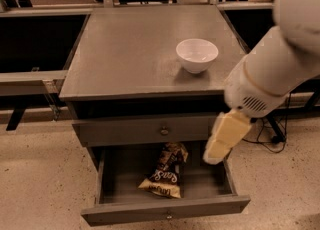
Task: Pick brown chip bag from middle drawer and place on counter
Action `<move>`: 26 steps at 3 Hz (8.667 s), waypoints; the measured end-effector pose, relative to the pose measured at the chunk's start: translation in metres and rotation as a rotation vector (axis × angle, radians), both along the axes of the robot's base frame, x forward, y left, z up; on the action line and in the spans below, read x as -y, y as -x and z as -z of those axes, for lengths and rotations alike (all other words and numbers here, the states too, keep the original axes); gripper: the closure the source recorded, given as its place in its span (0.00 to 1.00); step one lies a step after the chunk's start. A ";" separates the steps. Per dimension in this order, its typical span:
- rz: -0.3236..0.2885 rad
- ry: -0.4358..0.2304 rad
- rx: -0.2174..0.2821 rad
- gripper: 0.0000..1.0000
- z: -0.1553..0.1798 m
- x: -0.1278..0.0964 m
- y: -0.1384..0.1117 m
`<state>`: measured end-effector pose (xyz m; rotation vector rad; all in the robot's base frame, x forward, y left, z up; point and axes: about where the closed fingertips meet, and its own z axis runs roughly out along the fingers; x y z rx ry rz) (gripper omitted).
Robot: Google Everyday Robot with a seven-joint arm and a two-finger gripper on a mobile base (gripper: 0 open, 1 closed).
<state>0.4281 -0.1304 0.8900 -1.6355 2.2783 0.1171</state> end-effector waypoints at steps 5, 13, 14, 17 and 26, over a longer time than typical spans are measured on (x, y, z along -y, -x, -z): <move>0.414 0.011 -0.053 0.00 0.184 0.001 0.006; 0.855 -0.173 -0.072 0.00 0.345 0.041 -0.064; 0.938 -0.233 -0.029 0.00 0.343 0.055 -0.078; 0.984 -0.459 -0.370 0.00 0.385 0.007 -0.081; 0.924 -0.595 -0.156 0.00 0.428 -0.078 -0.150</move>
Offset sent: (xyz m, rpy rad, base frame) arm -0.0067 0.0266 -0.0292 -0.0014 -0.0163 -0.0441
